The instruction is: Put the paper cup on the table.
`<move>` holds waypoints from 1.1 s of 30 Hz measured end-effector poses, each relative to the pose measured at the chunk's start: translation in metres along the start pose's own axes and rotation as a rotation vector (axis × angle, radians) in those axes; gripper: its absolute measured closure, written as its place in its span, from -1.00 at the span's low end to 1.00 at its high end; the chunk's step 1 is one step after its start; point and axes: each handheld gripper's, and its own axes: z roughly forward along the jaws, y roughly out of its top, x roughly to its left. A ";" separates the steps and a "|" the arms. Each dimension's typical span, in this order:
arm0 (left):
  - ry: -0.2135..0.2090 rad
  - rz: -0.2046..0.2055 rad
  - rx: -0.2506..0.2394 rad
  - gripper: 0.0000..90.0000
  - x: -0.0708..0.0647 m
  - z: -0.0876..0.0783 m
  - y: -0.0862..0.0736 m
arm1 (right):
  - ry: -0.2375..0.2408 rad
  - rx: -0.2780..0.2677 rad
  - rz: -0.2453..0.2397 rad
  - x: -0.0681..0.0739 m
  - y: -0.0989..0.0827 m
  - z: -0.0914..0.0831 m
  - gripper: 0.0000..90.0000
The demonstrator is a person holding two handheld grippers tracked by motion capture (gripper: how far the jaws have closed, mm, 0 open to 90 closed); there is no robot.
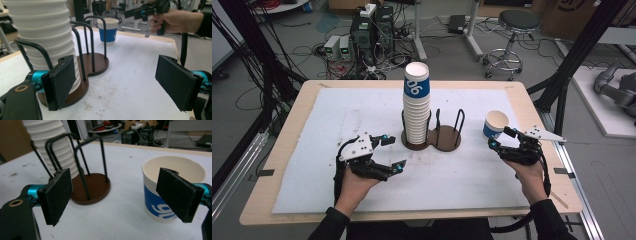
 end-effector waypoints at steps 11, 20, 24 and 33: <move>0.053 -0.002 -0.043 -0.63 0.010 -0.016 0.009 | 0.157 -0.099 -0.130 0.034 0.013 -0.006 -0.53; 0.051 0.017 -0.053 -0.63 0.010 -0.031 0.009 | 0.184 -0.116 -0.201 0.052 0.021 -0.010 -0.52; 0.062 0.022 -0.063 -0.63 0.008 -0.038 0.011 | 0.161 -0.142 -0.210 0.046 0.021 -0.011 -0.52; 0.089 0.026 -0.075 -0.63 0.010 -0.047 0.015 | 0.168 -0.119 -0.193 0.046 0.021 -0.007 -0.54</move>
